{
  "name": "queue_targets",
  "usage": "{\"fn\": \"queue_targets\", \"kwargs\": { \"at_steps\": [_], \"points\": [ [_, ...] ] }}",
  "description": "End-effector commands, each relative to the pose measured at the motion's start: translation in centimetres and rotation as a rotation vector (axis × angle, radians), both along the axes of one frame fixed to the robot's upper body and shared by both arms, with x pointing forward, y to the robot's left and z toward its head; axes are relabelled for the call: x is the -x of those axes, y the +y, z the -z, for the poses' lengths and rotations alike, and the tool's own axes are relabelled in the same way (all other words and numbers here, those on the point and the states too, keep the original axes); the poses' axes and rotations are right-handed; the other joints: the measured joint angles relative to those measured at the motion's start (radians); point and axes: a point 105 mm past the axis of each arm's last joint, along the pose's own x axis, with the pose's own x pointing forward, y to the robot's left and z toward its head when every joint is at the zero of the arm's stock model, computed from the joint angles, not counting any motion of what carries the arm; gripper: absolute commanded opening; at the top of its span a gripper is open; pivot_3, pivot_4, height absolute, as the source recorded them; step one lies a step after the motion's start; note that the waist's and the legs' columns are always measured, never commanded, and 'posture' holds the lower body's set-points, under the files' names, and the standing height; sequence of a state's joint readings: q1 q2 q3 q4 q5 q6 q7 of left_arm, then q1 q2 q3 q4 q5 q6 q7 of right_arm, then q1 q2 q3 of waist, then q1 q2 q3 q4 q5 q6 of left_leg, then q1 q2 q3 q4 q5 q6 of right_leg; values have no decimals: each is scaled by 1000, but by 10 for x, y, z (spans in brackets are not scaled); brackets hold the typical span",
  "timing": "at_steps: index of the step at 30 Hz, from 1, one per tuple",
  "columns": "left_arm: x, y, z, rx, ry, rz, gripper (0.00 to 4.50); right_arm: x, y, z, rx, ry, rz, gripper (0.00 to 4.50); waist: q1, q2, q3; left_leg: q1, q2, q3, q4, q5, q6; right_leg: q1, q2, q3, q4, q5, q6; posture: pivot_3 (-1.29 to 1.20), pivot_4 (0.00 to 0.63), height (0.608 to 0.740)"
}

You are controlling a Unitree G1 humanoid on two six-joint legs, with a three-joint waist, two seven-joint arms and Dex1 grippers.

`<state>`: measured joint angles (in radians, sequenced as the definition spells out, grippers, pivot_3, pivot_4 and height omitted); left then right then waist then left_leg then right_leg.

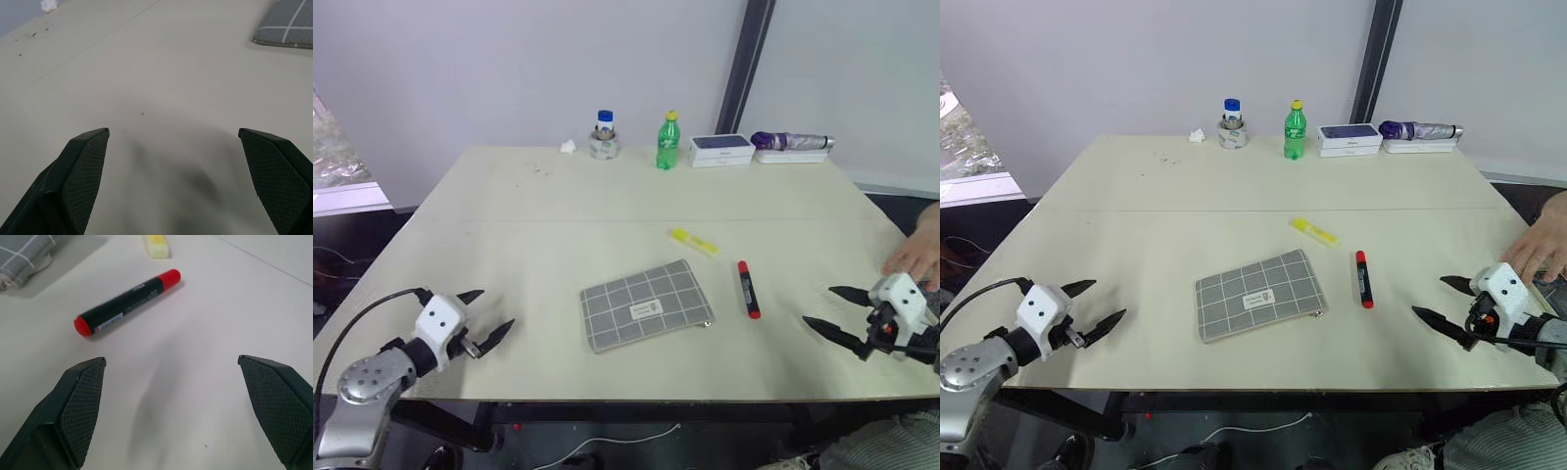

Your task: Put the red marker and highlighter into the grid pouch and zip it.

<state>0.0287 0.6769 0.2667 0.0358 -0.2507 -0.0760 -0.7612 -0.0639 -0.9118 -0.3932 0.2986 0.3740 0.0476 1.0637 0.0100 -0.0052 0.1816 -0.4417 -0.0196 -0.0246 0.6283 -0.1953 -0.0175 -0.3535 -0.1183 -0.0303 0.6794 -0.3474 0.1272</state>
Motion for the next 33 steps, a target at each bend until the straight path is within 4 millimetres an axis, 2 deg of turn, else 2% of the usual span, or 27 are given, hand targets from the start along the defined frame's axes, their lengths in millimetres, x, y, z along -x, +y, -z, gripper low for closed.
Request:
{"fn": "queue_targets", "kwargs": {
  "at_steps": [1,10,17,20,24,27,29,33],
  "points": [
    [3,1,-13,-5,-59,2,4463,-2,-8,-13,26,-46,11,4496,1,0,0,0,0,0,0,0,0,0,0,0,0,0,0,0,150,740],
    [4,2,-14,-44,-74,19,4463,-10,1,-9,46,-56,-14,4496,0,0,0,0,0,0,0,0,0,0,0,0,0,0,0,0,150,740],
    [0,-10,-15,-116,-119,65,4463,-22,16,-15,9,-78,-43,4496,1,0,0,0,0,0,0,0,0,0,0,0,0,0,0,0,150,740],
    [-1,-26,-19,-263,-207,172,4500,-29,35,-18,-45,-95,-76,3701,2,0,0,0,0,0,0,0,0,0,0,0,0,0,0,0,150,740],
    [-1,-49,-18,-387,-281,314,4500,-41,74,-22,-67,-151,-134,1739,0,0,0,0,0,0,-1,0,0,-1,0,0,0,0,0,0,150,740],
    [-1,-66,-10,-465,-306,416,4500,-57,96,-20,24,-200,-140,127,-1,1,0,0,-1,0,-1,0,0,-1,0,0,0,0,0,0,150,740],
    [-1,-78,-8,-497,-342,477,4500,-65,108,-18,97,-217,-148,52,-1,1,0,0,-1,1,-1,0,0,-2,0,0,0,0,0,0,150,740],
    [2,-96,-5,-597,-434,593,4500,-73,136,-14,120,-208,-180,52,2,1,0,-1,-1,1,-1,0,0,-2,0,0,0,0,0,0,150,740]
  ]
}}
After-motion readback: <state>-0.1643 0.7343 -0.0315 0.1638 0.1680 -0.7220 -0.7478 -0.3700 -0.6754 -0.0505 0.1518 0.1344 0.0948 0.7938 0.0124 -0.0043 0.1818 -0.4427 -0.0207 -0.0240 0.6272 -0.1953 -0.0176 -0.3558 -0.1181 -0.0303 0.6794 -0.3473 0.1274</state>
